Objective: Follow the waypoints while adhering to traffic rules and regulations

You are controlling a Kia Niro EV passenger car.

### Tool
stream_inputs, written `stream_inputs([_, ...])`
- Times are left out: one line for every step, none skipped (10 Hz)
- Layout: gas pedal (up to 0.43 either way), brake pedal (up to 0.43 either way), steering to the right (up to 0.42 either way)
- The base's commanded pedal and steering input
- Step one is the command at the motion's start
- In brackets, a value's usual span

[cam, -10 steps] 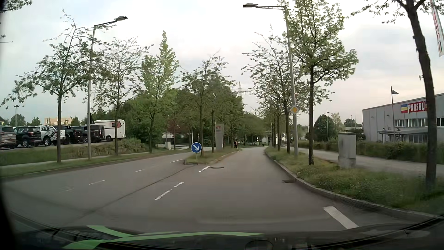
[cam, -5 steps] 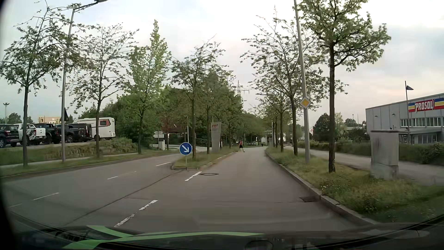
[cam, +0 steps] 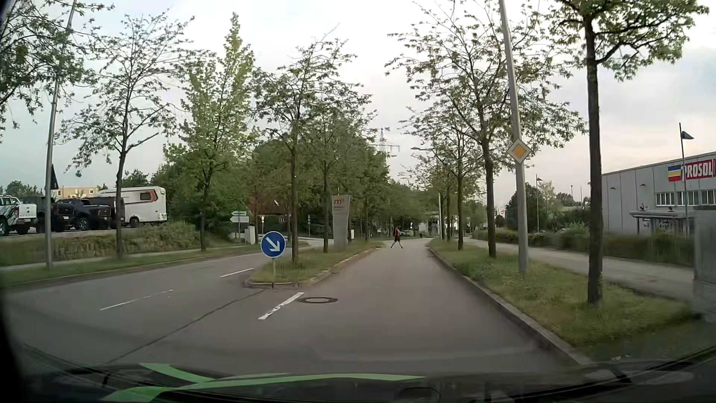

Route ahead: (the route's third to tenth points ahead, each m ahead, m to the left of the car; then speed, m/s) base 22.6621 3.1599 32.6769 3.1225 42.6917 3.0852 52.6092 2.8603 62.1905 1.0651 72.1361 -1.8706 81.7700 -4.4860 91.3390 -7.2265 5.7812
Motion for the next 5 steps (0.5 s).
stream_inputs([0.0, 0.0, 0.007])
stream_inputs([0.0, 0.0, 0.007])
stream_inputs([0.0, 0.0, 0.007])
stream_inputs([0.0, 0.0, 0.007])
stream_inputs([0.0, 0.0, 0.007])
